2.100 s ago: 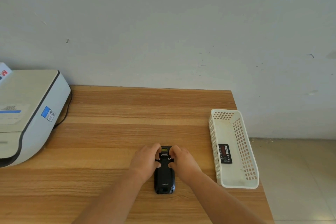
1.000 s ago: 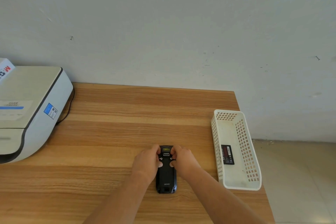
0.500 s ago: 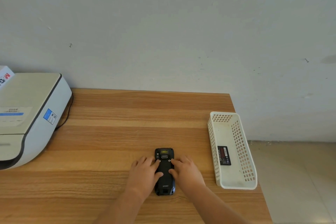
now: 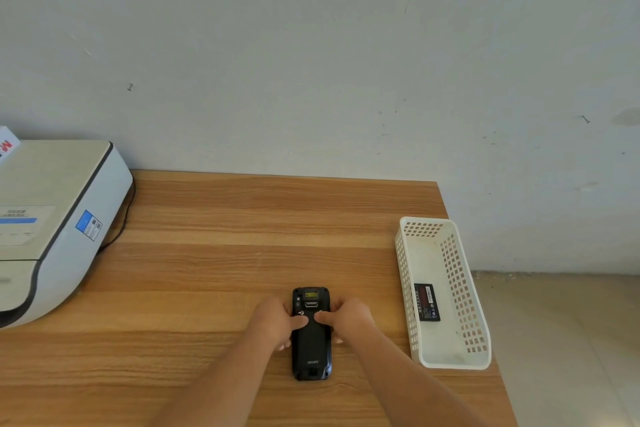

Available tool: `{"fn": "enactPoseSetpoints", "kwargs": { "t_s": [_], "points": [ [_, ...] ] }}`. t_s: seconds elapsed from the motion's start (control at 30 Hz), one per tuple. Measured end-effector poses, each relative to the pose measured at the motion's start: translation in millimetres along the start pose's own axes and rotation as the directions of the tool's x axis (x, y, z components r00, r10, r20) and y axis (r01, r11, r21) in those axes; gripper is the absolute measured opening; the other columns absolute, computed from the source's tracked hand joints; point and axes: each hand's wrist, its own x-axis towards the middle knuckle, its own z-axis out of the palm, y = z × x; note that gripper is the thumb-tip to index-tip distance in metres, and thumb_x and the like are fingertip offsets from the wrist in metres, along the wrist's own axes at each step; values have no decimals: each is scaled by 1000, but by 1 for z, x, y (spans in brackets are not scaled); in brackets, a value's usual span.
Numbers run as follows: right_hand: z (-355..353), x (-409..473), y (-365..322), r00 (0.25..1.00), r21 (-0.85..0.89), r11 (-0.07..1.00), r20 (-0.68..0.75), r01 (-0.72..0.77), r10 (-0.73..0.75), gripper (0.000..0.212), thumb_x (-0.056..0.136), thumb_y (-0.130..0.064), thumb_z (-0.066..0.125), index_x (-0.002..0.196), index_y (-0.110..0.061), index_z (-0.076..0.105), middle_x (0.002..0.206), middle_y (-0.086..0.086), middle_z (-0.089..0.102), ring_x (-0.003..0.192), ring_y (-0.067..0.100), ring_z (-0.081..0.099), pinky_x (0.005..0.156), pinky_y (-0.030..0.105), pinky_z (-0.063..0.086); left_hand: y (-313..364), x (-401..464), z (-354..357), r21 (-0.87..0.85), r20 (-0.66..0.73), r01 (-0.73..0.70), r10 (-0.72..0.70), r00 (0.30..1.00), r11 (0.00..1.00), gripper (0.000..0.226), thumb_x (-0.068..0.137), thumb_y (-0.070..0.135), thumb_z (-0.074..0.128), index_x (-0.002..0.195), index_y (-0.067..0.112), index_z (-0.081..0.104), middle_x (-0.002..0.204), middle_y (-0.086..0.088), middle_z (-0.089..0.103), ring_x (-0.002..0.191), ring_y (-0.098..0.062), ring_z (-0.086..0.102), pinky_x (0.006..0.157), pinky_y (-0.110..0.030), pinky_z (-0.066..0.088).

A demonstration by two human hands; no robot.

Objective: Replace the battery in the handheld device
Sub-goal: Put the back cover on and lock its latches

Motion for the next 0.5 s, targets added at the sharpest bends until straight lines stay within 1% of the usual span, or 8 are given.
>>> {"fn": "enactPoseSetpoints", "kwargs": {
  "t_s": [0.07,0.13,0.2,0.27,0.37,0.43,0.5],
  "points": [
    [1,4,-1,1000,0,1000,2,-16,16,29,83,-35,75,92,-19,51,93,2,68,77,16,67,72,30,58,0,4,2,-40,20,29,-29,999,999,26,88,33,71,97,12,58,84,-8,74,57,-14,65,50,-24,49],
    [1,5,-2,1000,1,1000,10,-30,30,30,84,-33,75,94,-19,51,95,3,69,81,17,69,74,30,58,1,6,2,-73,13,47,-46,999,996,24,87,30,73,93,14,56,83,-6,72,56,-13,64,48,-24,47],
    [2,6,0,999,22,999,6,-38,37,30,84,-33,74,96,-18,51,95,3,68,82,17,69,74,31,58,2,7,1,-79,0,47,-47,999,996,26,85,29,74,86,16,52,82,-5,71,56,-13,64,51,-26,46],
    [4,6,3,999,52,998,-2,-37,37,30,83,-35,75,96,-18,53,93,3,68,79,17,69,75,33,59,3,6,1,-71,-19,26,-28,999,997,27,84,29,75,83,17,51,80,-3,70,57,-13,64,54,-27,46],
    [7,5,8,1000,83,996,-15,-22,23,31,82,-37,75,93,-17,54,90,2,69,77,17,69,76,37,60,-3,2,3,-108,-33,15,-18,999,994,26,84,32,75,91,17,55,84,-2,70,68,-14,68,57,-28,51],
    [6,2,11,1000,101,995,-13,-21,22,31,83,-38,75,95,-18,54,87,1,69,74,15,69,74,32,60,-8,-1,4,-172,-10,14,-16,1000,985,28,84,32,75,96,18,56,89,-3,69,76,-16,68,60,-29,55],
    [5,-1,15,1000,112,993,-3,-26,27,30,83,-36,76,94,-19,54,83,-1,69,71,12,68,72,28,59,-12,-2,4,-202,14,7,-4,1000,979,30,82,29,78,99,17,57,94,-2,68,81,-17,67,58,-29,54]
  ]
}}
